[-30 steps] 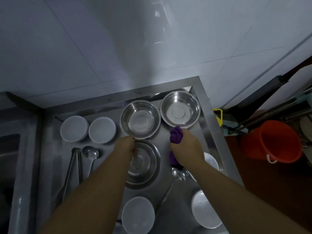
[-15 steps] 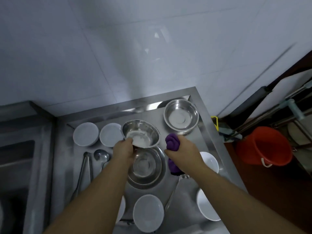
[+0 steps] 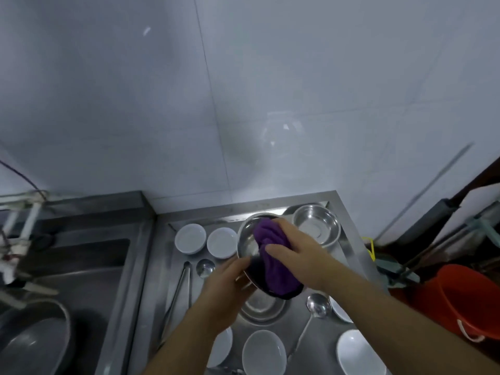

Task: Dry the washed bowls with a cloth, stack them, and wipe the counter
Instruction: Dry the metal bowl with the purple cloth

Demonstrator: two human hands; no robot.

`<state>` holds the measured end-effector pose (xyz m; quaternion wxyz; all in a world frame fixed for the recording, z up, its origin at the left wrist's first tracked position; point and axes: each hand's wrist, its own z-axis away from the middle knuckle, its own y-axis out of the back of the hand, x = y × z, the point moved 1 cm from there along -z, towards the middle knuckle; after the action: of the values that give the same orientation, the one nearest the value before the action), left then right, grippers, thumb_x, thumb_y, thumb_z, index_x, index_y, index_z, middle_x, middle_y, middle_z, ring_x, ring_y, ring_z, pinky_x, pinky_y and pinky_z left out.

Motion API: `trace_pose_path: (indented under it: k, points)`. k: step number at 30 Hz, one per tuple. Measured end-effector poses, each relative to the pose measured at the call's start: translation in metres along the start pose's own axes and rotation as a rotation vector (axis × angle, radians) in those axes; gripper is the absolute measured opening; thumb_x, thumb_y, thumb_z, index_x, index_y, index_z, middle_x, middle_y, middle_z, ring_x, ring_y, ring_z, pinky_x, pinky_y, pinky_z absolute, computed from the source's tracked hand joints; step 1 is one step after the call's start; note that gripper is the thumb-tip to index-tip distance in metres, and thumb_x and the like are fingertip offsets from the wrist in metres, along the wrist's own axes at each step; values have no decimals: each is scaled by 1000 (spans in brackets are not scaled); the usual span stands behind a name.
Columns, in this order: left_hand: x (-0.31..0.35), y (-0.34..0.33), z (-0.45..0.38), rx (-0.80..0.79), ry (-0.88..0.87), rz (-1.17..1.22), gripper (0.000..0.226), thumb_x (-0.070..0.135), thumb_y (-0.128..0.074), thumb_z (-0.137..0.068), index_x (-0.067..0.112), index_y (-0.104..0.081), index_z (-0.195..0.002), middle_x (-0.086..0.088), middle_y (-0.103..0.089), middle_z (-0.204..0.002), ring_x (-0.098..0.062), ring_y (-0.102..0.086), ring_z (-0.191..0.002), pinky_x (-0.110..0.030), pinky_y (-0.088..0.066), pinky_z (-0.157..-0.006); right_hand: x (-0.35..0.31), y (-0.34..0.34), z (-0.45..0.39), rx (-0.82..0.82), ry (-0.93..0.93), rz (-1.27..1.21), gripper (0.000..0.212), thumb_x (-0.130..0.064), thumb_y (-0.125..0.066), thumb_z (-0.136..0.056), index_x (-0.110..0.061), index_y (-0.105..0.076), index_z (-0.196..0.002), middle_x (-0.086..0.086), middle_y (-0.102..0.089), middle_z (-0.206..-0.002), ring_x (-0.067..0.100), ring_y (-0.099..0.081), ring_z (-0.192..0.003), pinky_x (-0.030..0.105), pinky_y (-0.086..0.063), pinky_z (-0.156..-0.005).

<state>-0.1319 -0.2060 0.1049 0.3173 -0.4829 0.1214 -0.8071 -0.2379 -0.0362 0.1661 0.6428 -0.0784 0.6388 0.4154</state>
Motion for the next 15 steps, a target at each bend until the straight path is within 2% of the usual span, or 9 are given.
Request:
trace_pose_path:
  k: [2, 4, 6, 7, 8, 9, 12, 15]
  points:
    - [6, -16, 21, -100, -46, -35, 57, 34, -72, -93, 4, -63, -140, -25, -66, -138, -39, -65, -128, -52, -54, -107, -17, 2, 8, -87, 37, -26, 40, -44, -55, -85, -56, -56, -123, -17, -69, -108, 6, -66, -100, 41, -56, -94]
    - [9, -30, 39, -138, -84, -49, 68, 43, -78, -90, 5, -60, -144, -26, -63, -141, -44, -59, -133, -58, -48, -113, -28, 5, 17, -117, 94, 18, 50, -39, -56, -88, -54, -52, -135, -19, -67, -118, 4, -64, -108, 36, -54, -98]
    - [10, -41, 53, -146, -126, -24, 77, 47, -84, -84, 5, -59, -145, -27, -61, -144, -45, -57, -136, -61, -45, -115, -32, 11, 25, -128, 149, 108, 61, -43, -60, -93, -46, -44, -151, -19, -61, -137, -1, -58, -120, 27, -49, -107]
    - [11, -45, 59, -139, -145, -11, 79, 47, -85, -83, 6, -59, -145, -27, -60, -145, -45, -57, -136, -61, -44, -115, -33, 14, 29, -139, 172, 183, 65, -47, -61, -95, -42, -39, -156, -17, -59, -144, -5, -54, -121, 17, -44, -108]
    - [11, -50, 64, -133, -162, -9, 79, 47, -86, -83, 7, -58, -146, -27, -60, -145, -44, -57, -136, -60, -46, -114, -33, 18, 33, -151, 198, 266, 68, -50, -61, -97, -40, -36, -159, -15, -58, -146, -8, -51, -119, 9, -40, -105]
    - [10, -56, 69, -130, -176, -16, 80, 47, -86, -83, 8, -58, -146, -26, -61, -145, -43, -59, -135, -58, -49, -111, -33, 22, 37, -168, 222, 339, 69, -50, -61, -98, -39, -33, -161, -14, -59, -145, -9, -50, -116, 8, -38, -104]
    - [-2, -70, 79, -133, -220, -61, 74, 45, -83, -86, 26, -54, -151, -20, -63, -145, -41, -63, -131, -55, -56, -102, -31, 32, 47, -225, 284, 448, 68, -50, -61, -101, -40, -30, -162, -14, -66, -134, 0, -59, -111, 20, -44, -104]
    - [-18, -85, 87, -85, -255, -97, 65, 42, -77, -88, 44, -52, -148, -14, -68, -140, -41, -69, -122, -56, -60, -95, -24, 40, 51, -235, 344, 572, 62, -48, -55, -105, -37, -32, -161, -9, -59, -149, 11, -57, -129, 24, -40, -111]
